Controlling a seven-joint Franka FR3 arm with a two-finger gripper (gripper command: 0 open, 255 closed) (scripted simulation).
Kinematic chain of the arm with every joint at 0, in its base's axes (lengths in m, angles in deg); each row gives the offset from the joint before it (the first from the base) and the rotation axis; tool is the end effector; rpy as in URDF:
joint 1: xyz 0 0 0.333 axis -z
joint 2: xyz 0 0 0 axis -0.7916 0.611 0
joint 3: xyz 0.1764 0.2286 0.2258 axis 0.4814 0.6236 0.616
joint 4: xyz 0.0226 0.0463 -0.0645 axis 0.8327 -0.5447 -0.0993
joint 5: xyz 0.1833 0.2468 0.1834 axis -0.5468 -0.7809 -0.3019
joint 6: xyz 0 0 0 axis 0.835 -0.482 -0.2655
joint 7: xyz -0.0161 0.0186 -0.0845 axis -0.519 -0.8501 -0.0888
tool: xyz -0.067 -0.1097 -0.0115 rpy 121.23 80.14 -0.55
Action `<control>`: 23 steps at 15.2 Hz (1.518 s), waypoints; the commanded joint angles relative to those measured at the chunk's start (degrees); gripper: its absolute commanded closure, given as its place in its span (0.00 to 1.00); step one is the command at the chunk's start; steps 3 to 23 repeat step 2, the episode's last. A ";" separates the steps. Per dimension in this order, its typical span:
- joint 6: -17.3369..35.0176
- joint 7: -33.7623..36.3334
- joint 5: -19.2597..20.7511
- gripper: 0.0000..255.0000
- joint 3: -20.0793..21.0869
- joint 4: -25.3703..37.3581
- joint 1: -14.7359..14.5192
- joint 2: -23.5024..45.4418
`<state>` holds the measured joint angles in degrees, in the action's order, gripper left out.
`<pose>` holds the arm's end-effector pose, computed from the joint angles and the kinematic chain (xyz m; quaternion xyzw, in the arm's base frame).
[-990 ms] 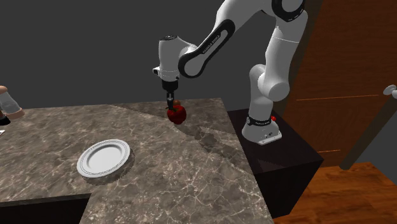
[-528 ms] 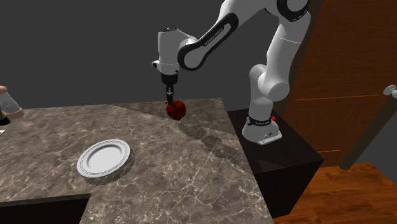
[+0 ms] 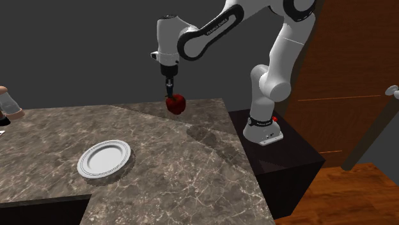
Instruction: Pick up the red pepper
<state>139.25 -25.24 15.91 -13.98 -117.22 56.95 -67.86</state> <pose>0.4067 -0.0895 0.4712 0.9973 -0.0577 0.0346 0.0291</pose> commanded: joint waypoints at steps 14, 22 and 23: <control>-1.03 0.01 -0.01 1.00 0.07 0.47 -0.02 -0.55; -1.03 0.01 -0.01 1.00 0.07 0.47 -0.02 -0.55; -1.03 0.01 -0.01 1.00 0.07 0.47 -0.02 -0.55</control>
